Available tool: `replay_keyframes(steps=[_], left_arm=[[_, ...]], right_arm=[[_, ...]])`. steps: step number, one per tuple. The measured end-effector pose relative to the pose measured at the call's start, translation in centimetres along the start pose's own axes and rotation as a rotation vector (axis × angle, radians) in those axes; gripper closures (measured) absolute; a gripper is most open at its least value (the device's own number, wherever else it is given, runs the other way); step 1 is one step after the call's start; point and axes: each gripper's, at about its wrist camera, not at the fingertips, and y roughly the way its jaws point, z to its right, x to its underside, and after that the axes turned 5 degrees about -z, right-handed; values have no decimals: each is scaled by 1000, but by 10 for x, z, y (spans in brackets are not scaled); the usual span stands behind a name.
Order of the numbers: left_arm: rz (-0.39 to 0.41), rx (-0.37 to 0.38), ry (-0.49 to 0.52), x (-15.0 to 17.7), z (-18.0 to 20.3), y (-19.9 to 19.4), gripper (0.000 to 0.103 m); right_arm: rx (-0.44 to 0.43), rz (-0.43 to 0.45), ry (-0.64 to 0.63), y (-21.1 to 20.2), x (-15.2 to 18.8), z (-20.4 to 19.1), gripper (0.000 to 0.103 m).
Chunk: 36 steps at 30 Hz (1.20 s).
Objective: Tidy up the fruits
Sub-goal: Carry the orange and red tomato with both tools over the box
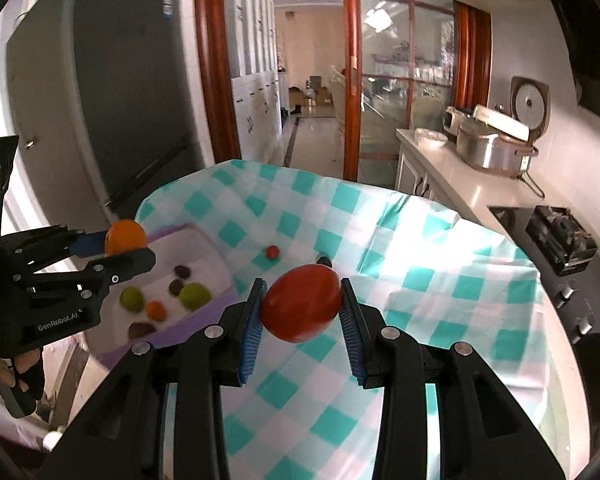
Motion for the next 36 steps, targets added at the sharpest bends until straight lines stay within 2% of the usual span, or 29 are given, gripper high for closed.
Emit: replay_keyframes(steps=[4, 9, 13, 17, 22, 25, 28, 33, 36], left_arm=[[22, 31, -2, 33, 8, -29, 62], [50, 40, -5, 58, 8, -53, 62], [73, 37, -13, 70, 1, -65, 62], [68, 24, -17, 78, -8, -62, 62], [16, 25, -57, 83, -23, -39, 62], [-8, 17, -80, 87, -32, -21, 62], [-50, 13, -126, 94, -45, 4, 62], [-164, -43, -231, 106, -79, 50, 62], [-200, -98, -285, 109, -100, 68, 62]], right_arm=[[-6, 0, -36, -36, 20, -18, 66], [-23, 1, -49, -63, 34, -28, 66], [-24, 4, -63, -70, 40, -33, 66], [-27, -12, -50, -65, 43, -33, 66], [-46, -67, -33, -37, 42, -34, 66], [-77, -129, -58, -8, 42, -42, 66], [-122, -191, -98, 30, 37, -53, 66], [-237, -277, -193, 108, 15, -86, 66], [-305, -296, -240, 150, -4, -108, 66]])
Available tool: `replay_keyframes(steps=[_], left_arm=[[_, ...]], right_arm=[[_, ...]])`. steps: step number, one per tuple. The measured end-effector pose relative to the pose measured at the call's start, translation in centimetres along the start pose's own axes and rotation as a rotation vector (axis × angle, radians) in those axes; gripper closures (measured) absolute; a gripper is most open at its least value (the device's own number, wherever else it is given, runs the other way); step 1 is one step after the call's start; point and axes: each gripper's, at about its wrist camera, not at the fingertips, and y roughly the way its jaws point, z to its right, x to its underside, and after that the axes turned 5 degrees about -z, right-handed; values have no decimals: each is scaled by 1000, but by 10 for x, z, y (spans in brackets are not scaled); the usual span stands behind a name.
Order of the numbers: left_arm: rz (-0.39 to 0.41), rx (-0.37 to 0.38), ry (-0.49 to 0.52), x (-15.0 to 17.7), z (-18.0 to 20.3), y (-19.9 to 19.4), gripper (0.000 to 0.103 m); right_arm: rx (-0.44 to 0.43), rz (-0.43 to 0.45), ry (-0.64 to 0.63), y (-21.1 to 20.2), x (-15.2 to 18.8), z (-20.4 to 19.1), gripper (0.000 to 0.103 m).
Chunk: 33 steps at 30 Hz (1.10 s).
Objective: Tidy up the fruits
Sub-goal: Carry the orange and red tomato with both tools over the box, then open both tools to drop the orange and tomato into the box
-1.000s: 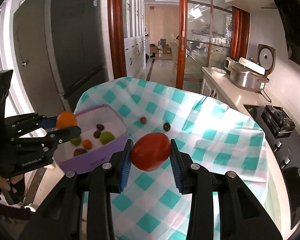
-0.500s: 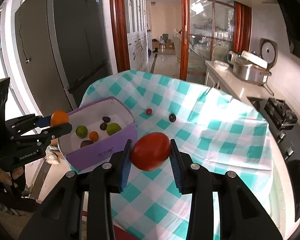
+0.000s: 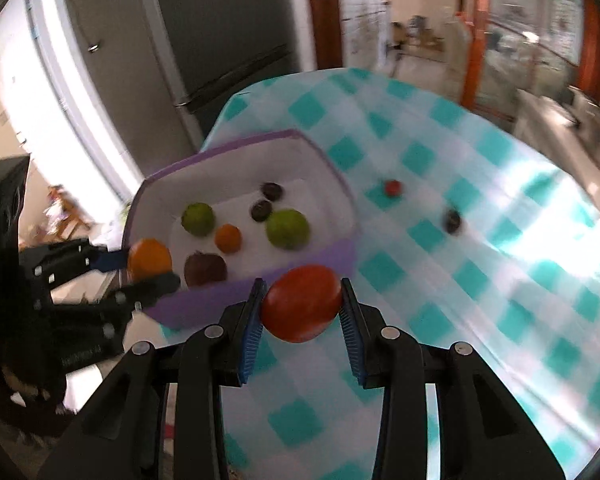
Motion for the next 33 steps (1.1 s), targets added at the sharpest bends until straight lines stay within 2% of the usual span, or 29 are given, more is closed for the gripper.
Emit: replay_keyframes(steps=[6, 11, 14, 17, 20, 22, 24, 25, 27, 29, 30, 31, 32, 33], left_arm=[[-67, -80, -181, -17, -42, 41, 62], [-161, -161, -309, -41, -85, 89, 62], [-199, -185, -354, -53, -103, 117, 62], [-261, -199, -389, -62, -116, 146, 62], [-274, -233, -348, -70, -119, 166, 62], [-284, -240, -334, -75, -122, 174, 61], [-342, -201, -383, -80, -134, 190, 61], [-352, -191, -393, -81, -139, 195, 61], [-362, -236, -341, -84, -138, 202, 61], [-370, -240, -333, -83, -139, 206, 61], [-379, -233, -343, -80, -140, 207, 61], [-384, -233, -344, -79, -139, 208, 60], [-380, -231, -345, -78, -139, 206, 59], [-348, -229, -346, -79, -138, 199, 48]], right_arm=[[-70, -48, -133, 74, -64, -13, 66], [-76, -166, -187, 157, -109, -21, 66], [-73, -233, -190, 210, -136, -27, 66], [-76, -282, -182, 244, -149, -30, 66], [-1, -370, -193, 278, -153, -33, 66], [34, -438, -186, 295, -152, -31, 66], [30, -485, -161, 303, -150, -28, 66], [31, -495, -157, 304, -149, -27, 66], [17, -506, -151, 305, -148, -26, 65], [10, -503, -152, 304, -147, -25, 64], [14, -490, -152, 300, -146, -25, 59], [10, -469, -151, 295, -147, -25, 48], [2, -454, -151, 292, -147, -25, 46], [-13, -418, -158, 281, -147, -28, 43]])
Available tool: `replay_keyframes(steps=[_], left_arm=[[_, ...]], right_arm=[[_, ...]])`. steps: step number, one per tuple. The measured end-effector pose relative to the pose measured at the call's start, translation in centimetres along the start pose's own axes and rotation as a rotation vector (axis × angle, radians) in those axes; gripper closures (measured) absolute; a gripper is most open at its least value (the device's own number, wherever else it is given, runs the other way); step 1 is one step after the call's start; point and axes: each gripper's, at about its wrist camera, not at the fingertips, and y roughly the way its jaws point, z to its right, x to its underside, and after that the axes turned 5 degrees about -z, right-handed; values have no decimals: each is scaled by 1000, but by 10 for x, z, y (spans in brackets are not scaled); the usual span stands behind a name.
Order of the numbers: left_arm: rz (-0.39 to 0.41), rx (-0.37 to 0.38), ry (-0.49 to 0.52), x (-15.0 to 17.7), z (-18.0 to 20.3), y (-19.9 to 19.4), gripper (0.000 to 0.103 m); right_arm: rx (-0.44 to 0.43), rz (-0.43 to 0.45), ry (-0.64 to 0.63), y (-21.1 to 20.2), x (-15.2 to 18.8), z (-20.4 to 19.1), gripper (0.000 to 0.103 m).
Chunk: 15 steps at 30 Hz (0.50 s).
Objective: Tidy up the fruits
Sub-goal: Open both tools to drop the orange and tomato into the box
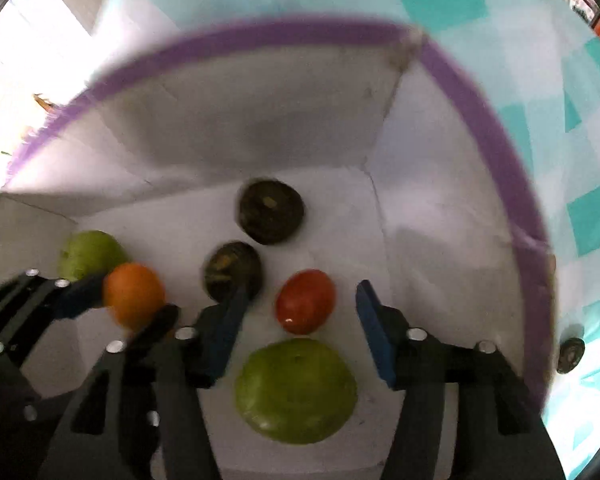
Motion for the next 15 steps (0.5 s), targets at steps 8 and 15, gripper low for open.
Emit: replay_keyframes(steps=[8, 15], left_arm=[[218, -19, 57, 37, 9, -106, 21], [401, 20, 124, 89, 26, -215, 4]], right_arm=[[39, 197, 69, -114, 48, -4, 30], [102, 352, 145, -228, 123, -21, 21]])
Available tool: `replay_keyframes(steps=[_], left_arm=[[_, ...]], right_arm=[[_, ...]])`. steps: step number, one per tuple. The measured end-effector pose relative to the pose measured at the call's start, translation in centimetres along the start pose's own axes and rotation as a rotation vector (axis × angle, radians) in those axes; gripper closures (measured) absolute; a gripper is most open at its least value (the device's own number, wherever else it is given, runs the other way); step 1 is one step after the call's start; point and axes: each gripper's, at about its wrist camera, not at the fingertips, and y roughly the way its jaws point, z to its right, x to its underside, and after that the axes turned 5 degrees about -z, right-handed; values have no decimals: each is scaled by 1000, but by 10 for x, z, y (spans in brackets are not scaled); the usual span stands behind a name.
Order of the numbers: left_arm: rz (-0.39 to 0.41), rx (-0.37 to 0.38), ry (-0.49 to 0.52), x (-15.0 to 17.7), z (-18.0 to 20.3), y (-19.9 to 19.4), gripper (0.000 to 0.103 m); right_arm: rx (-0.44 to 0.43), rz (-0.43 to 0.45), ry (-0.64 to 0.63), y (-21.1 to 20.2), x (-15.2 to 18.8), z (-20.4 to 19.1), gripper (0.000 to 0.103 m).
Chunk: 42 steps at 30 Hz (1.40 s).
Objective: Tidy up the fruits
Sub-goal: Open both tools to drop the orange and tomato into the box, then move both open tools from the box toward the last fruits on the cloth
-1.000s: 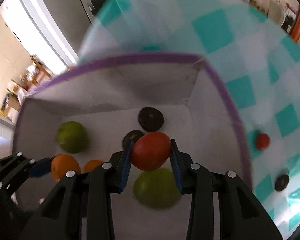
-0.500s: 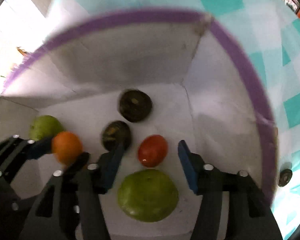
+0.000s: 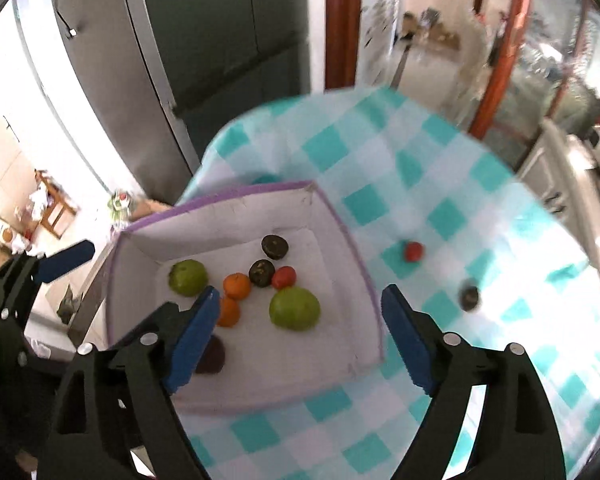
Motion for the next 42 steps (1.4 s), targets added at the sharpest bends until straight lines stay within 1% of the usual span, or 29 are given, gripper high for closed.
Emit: replay_keyframes(steps=[2, 5, 8, 11, 14, 18, 20, 22, 25, 28, 32, 35, 36, 37, 40, 42], left_arm=[[46, 18, 35, 9, 10, -35, 2], [79, 46, 89, 27, 21, -69, 2], [93, 69, 165, 57, 37, -99, 2], [89, 106, 247, 87, 50, -112, 2], [73, 163, 310, 117, 57, -118, 2], [63, 224, 365, 142, 60, -117, 2], [73, 231, 379, 149, 61, -117, 2], [71, 261, 370, 149, 58, -115, 2], [73, 281, 357, 146, 57, -111, 2], [63, 302, 354, 142, 63, -102, 2], [35, 311, 381, 141, 77, -81, 2], [18, 302, 399, 140, 87, -64, 2], [14, 297, 397, 136, 90, -55, 2], [7, 292, 388, 133, 93, -47, 2], [-45, 277, 331, 114, 100, -16, 2], [-59, 258, 316, 101, 106, 1, 2]], right_arm=[[20, 41, 11, -38, 19, -1, 19], [47, 91, 31, -84, 54, -5, 17], [56, 112, 48, -111, 88, -13, 16], [74, 123, 63, -131, 125, -16, 16], [87, 142, 79, -151, 162, -16, 16], [91, 177, 137, -168, 193, -9, 16], [99, 185, 163, -177, 207, -4, 16], [110, 186, 162, -180, 214, -1, 16], [133, 197, 162, -185, 225, 3, 16], [120, 185, 183, -177, 231, 12, 16], [118, 142, 210, -149, 237, 28, 16], [120, 103, 248, -115, 237, 49, 16], [113, 84, 265, -97, 235, 59, 16], [107, 72, 273, -86, 234, 66, 16], [95, 10, 315, -40, 225, 91, 16], [78, -24, 343, -9, 218, 111, 16]])
